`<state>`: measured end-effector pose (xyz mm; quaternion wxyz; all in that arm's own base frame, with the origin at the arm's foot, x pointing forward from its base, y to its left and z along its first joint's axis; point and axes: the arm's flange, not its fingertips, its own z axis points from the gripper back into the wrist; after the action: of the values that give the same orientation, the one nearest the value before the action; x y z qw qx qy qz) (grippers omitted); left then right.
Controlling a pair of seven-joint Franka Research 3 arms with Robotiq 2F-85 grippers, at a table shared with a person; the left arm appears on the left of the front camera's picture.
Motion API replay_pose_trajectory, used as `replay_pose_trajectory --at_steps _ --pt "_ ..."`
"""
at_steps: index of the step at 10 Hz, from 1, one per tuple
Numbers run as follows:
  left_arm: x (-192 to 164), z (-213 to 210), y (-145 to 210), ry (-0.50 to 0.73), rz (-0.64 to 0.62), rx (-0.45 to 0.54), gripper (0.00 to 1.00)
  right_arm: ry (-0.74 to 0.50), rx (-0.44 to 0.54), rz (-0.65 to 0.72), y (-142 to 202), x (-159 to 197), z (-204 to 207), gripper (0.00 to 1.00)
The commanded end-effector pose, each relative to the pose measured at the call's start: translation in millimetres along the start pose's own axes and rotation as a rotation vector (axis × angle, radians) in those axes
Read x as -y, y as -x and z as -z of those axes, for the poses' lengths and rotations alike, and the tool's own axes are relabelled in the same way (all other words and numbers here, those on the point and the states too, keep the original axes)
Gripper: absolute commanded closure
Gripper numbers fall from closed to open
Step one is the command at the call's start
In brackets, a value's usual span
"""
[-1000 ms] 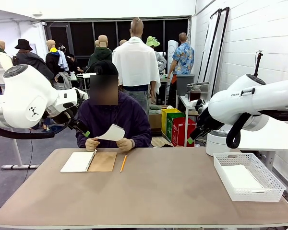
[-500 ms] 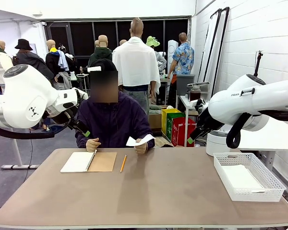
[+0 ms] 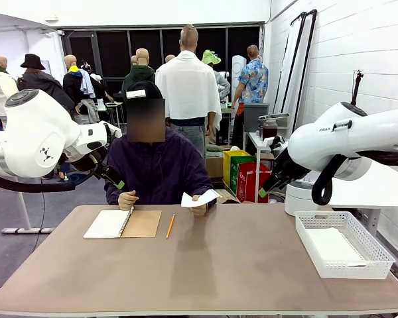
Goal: Sort the paper based on its condition.
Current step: If a person hands you a paper, place it in the Organizing basket , and if it's crumpled, put it in the Trash can.
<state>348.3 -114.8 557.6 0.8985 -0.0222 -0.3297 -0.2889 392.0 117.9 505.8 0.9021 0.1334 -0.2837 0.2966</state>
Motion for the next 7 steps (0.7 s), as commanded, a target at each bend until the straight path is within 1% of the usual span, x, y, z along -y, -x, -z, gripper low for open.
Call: replay_pose_trajectory --at_steps 1,3,4,6,7 --pt "-1.5 0.3 -1.0 0.001 -0.002 0.005 0.0 -0.045 0.025 0.232 -15.2 9.5 4.7 0.0" --pt "-1.5 0.3 -1.0 0.001 -0.002 0.005 0.0 -0.143 0.034 0.467 -18.7 30.1 15.1 0.0" --pt "-1.5 0.3 -1.0 0.001 -0.002 0.005 0.0 -0.178 0.033 0.555 -16.2 37.1 22.6 0.0" --pt "-1.5 0.3 -1.0 0.001 -0.002 0.005 0.0 -0.228 0.03 0.679 -14.6 51.6 37.2 0.0" --pt "-1.5 0.3 -1.0 0.001 -0.002 0.005 0.0 -0.246 0.013 0.675 -14.6 54.3 40.6 0.0"
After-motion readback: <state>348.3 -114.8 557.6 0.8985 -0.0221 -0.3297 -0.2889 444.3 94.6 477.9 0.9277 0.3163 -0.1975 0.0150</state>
